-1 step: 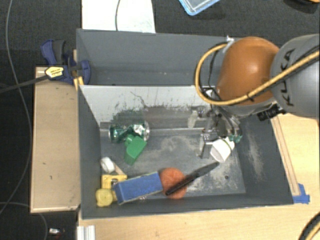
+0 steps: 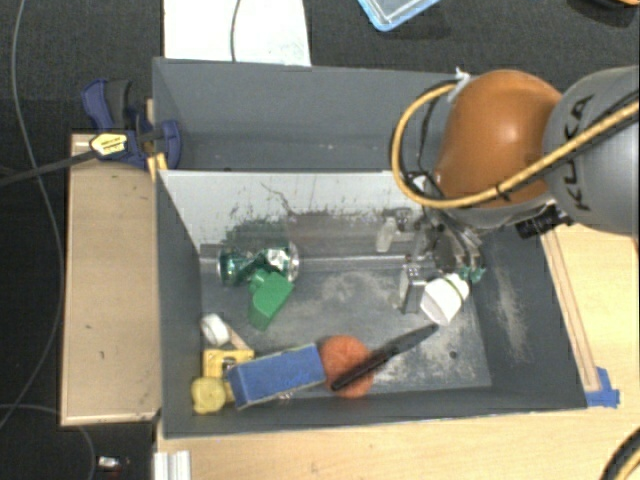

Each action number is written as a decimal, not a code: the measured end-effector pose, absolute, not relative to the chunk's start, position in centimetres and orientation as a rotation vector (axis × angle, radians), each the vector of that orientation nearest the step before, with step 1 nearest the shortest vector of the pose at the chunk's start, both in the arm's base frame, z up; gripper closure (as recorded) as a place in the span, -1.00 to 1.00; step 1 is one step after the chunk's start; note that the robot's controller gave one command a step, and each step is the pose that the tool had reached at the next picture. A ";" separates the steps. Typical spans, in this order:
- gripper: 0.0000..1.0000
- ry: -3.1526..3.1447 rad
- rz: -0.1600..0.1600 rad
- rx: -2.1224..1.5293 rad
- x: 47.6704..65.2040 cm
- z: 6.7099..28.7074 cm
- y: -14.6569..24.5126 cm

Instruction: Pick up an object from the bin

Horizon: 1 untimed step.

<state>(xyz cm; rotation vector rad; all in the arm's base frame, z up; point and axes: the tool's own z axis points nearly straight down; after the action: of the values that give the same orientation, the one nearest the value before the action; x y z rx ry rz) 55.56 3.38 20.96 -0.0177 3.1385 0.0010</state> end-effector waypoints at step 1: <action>-1.00 3.137 0.002 0.044 49.5 17.6 6.6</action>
Offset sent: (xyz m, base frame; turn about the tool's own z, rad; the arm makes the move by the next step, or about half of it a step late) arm -0.0716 0.0452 -0.0371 0.1019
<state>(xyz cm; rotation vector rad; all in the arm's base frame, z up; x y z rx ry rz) 49.51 6.57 17.57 0.0436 3.1366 0.0017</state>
